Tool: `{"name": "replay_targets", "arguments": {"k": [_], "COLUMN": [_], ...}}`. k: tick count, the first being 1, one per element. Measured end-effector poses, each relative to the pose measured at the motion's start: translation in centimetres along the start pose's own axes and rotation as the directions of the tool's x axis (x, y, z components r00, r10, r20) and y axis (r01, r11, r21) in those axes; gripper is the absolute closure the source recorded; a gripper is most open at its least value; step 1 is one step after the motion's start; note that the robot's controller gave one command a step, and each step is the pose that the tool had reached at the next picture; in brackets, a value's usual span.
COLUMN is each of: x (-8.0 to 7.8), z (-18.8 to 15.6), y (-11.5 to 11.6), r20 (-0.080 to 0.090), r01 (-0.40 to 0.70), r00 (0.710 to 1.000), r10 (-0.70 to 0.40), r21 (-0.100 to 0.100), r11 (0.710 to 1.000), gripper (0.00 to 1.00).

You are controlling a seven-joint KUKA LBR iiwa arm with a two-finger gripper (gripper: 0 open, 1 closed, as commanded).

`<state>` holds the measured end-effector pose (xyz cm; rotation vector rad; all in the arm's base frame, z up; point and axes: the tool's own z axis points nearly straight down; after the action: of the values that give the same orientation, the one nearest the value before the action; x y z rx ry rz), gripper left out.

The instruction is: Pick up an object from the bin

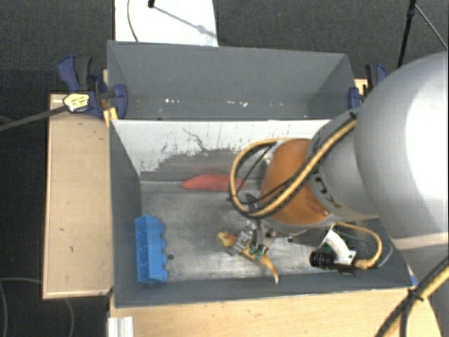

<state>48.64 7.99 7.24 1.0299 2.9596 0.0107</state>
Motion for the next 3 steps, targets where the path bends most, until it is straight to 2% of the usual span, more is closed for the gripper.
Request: {"name": "replay_targets", "arguments": {"k": [3], "x": [0.0], "z": [-2.9], "y": [-0.2], "r20": [-0.004], "r01": [0.001], "r00": [1.0], "r10": [-0.001], "r21": [0.008], "r11": [1.0], "gripper": [1.0]}}
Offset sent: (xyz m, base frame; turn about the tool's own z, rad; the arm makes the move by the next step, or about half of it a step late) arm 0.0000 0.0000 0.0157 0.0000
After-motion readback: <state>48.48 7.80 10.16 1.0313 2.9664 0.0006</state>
